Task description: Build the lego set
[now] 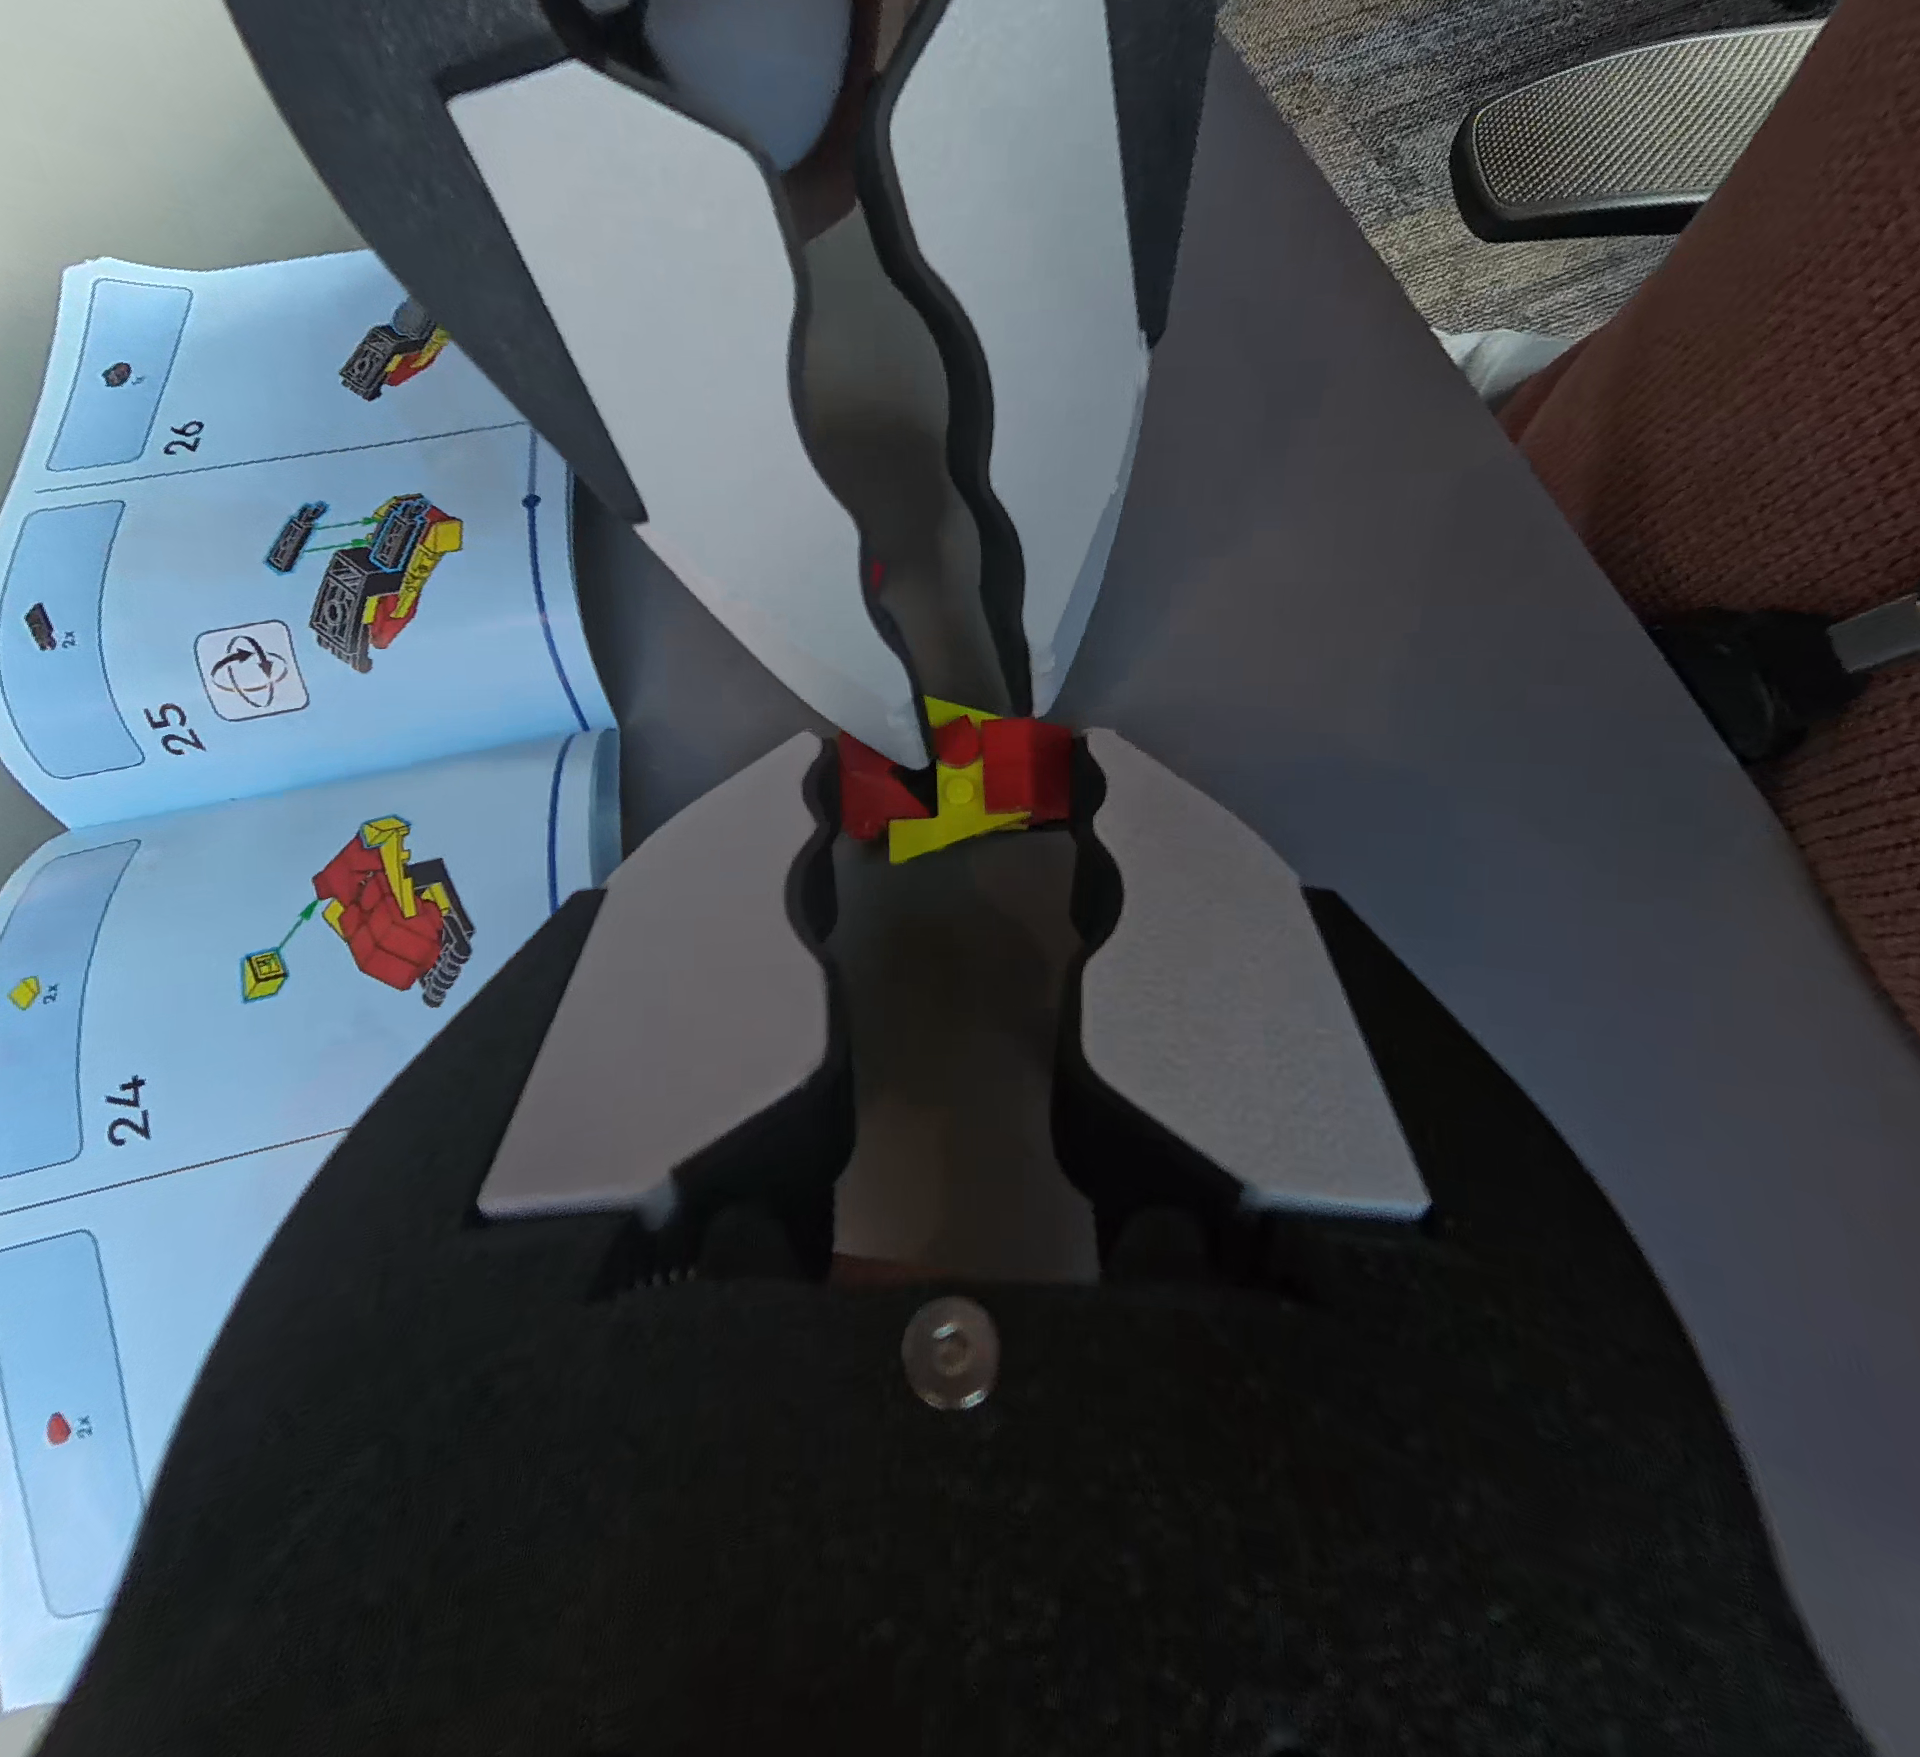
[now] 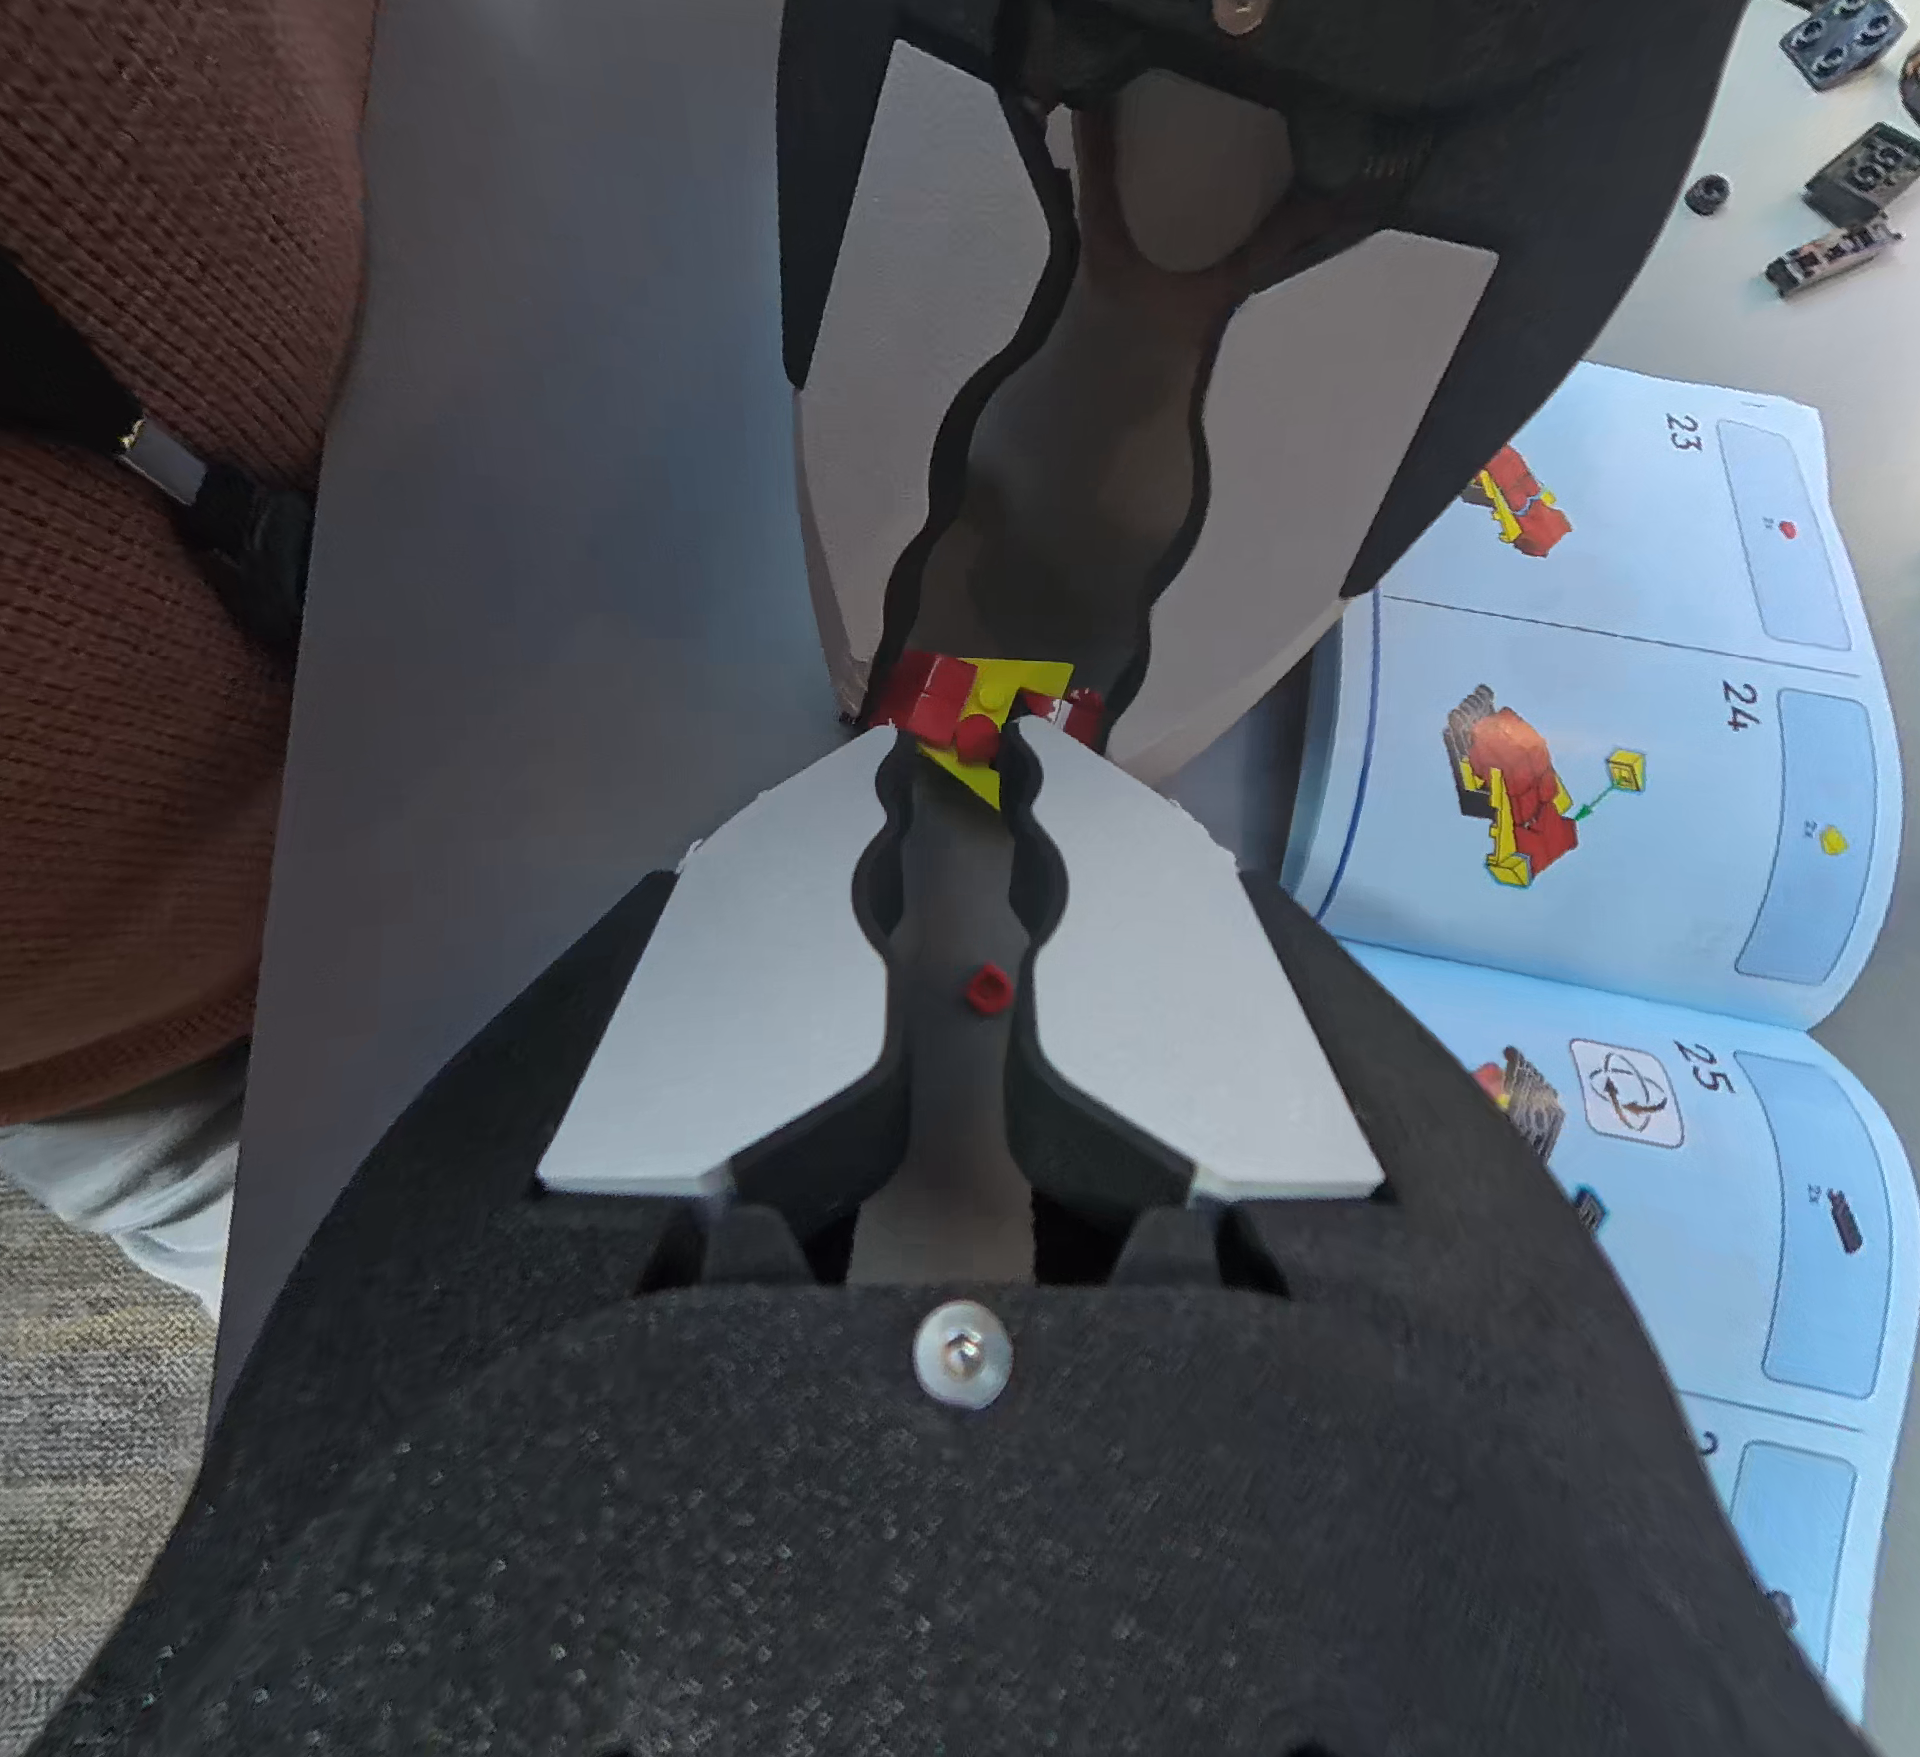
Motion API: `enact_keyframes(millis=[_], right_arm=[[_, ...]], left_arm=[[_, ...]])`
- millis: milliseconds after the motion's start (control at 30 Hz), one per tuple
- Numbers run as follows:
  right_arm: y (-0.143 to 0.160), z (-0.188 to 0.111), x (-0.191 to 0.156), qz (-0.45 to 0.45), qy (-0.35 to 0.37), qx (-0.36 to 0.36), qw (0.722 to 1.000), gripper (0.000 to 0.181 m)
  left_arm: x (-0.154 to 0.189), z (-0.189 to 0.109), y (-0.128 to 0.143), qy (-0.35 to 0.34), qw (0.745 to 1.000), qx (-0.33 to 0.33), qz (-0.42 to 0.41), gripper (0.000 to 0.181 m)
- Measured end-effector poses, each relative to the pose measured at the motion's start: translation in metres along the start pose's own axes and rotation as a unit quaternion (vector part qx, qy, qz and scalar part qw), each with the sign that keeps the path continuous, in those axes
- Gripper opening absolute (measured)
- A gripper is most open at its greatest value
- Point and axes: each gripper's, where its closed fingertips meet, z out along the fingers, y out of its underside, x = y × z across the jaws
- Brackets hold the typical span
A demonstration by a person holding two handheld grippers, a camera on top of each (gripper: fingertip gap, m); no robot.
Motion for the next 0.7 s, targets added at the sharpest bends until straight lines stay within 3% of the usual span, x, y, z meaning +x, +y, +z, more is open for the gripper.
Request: enact_keyframes(millis=[33, 700], right_arm=[[0.0, 0.0001, -0.0005, 0.009, 0.01, 0.001, 1.0, 0.016], [0.0005, -0.0005, -0.0016, 0.109, 0.06, 0.045, 0.991, 0.019]], left_arm=[[-0.0002, 0.0001, 0.0, -0.004, 1.0, 0.0, -0.001, 0.043], [-0.0016, 0.0016, -0.0002, -0.038, 0.999, 0.005, -0.03, 0.044]])
